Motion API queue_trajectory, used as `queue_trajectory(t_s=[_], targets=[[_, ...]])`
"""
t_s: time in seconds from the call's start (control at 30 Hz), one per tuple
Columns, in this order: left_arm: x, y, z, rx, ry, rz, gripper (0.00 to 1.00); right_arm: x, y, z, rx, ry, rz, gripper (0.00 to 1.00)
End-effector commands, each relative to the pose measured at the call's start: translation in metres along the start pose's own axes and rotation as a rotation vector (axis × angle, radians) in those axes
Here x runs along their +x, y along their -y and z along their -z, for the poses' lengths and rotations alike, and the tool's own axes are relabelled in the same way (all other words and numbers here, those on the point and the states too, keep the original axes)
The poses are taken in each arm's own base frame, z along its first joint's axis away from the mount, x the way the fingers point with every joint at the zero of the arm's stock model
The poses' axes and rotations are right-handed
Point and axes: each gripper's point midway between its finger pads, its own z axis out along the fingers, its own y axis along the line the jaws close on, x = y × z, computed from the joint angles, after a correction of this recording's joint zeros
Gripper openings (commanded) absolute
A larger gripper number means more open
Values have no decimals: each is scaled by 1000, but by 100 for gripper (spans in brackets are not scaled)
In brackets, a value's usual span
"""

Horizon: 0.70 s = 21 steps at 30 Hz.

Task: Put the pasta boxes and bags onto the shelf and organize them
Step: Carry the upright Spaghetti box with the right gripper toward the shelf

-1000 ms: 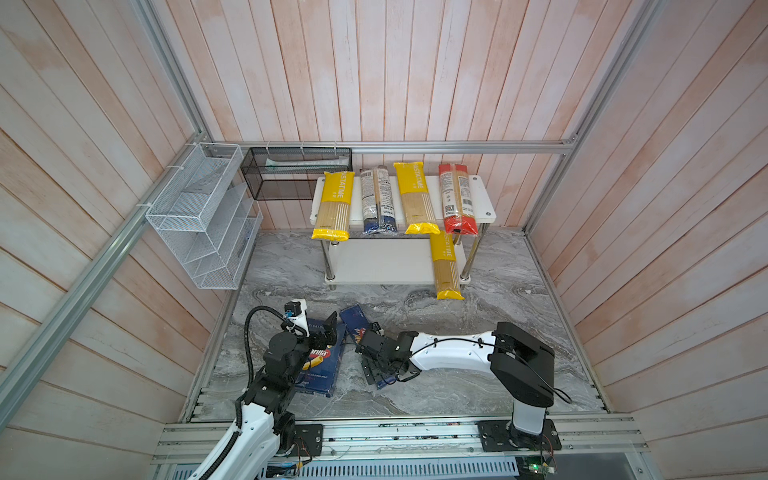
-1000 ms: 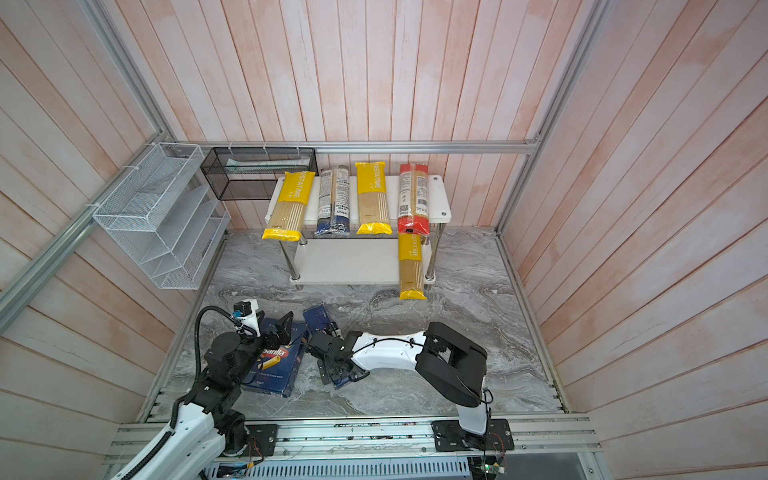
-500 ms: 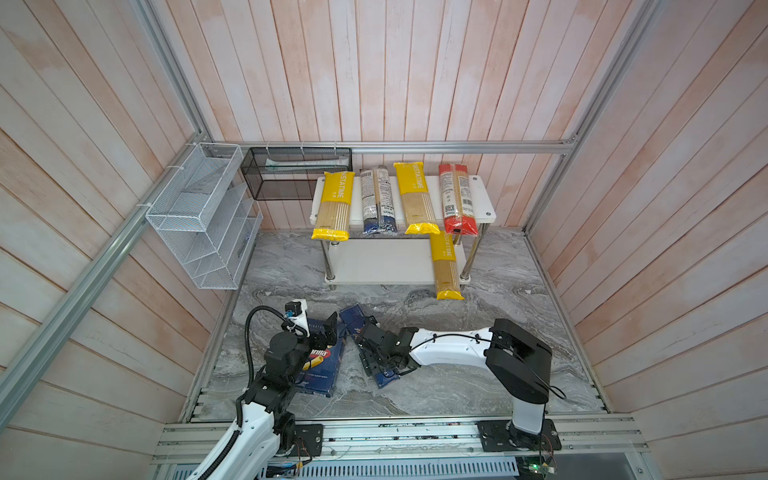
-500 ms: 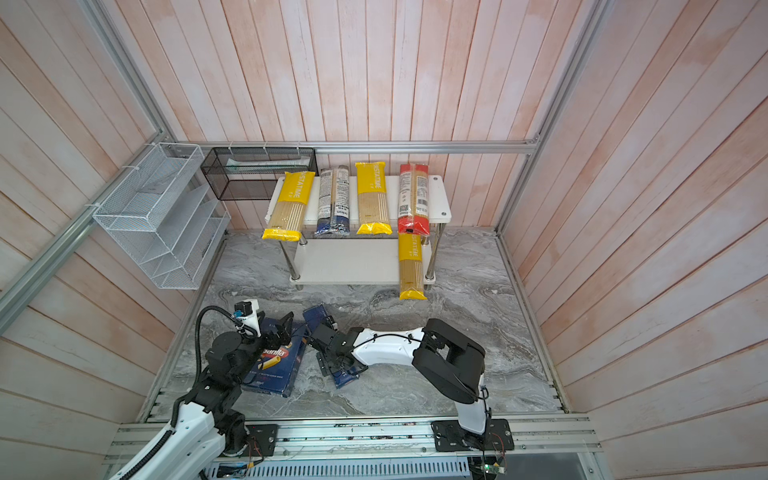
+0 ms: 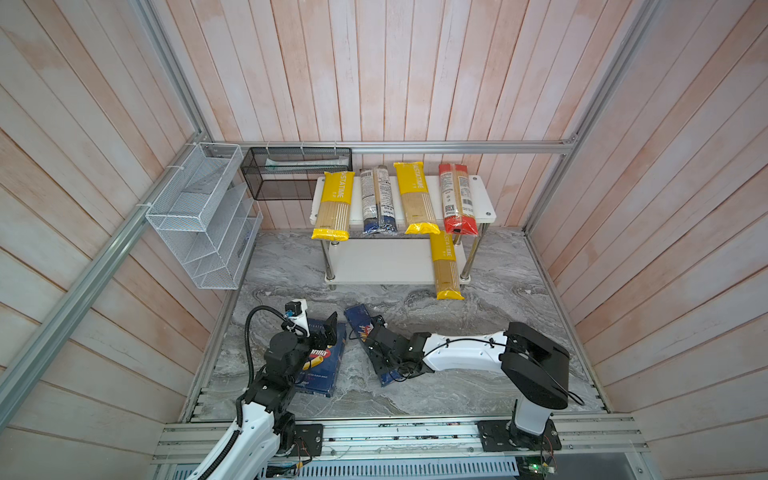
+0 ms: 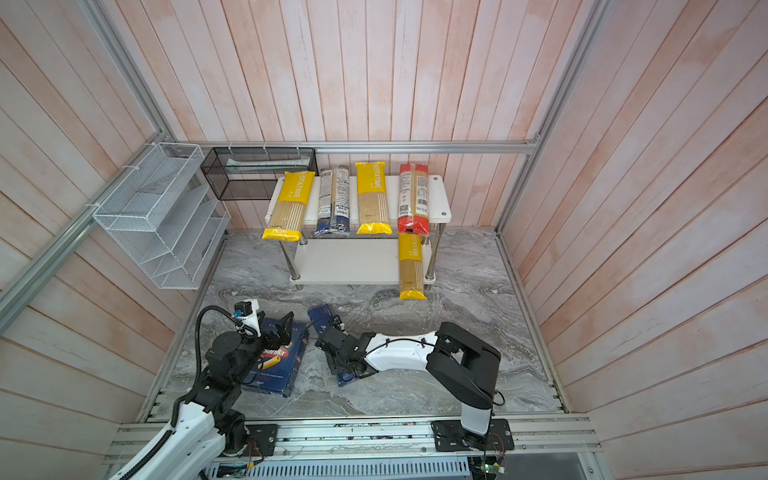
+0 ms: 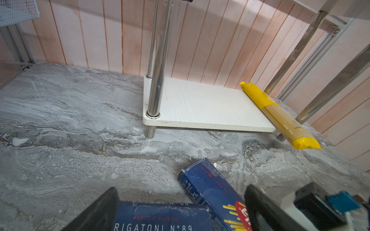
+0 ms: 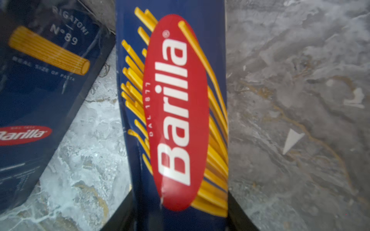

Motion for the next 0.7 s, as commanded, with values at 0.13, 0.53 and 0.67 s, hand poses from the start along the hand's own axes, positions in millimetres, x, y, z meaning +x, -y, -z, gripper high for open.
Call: queue_trajectory(t_s=[0.13, 0.53, 0.67], targets=[[-14, 2, 1, 0, 30, 6, 100, -41, 15, 33, 31, 165, -80, 42], [-14, 2, 1, 1, 30, 5, 100, -68, 35, 83, 48, 306, -144, 33], [-14, 2, 1, 3, 30, 5, 100, -77, 46, 102, 66, 369, -169, 33]])
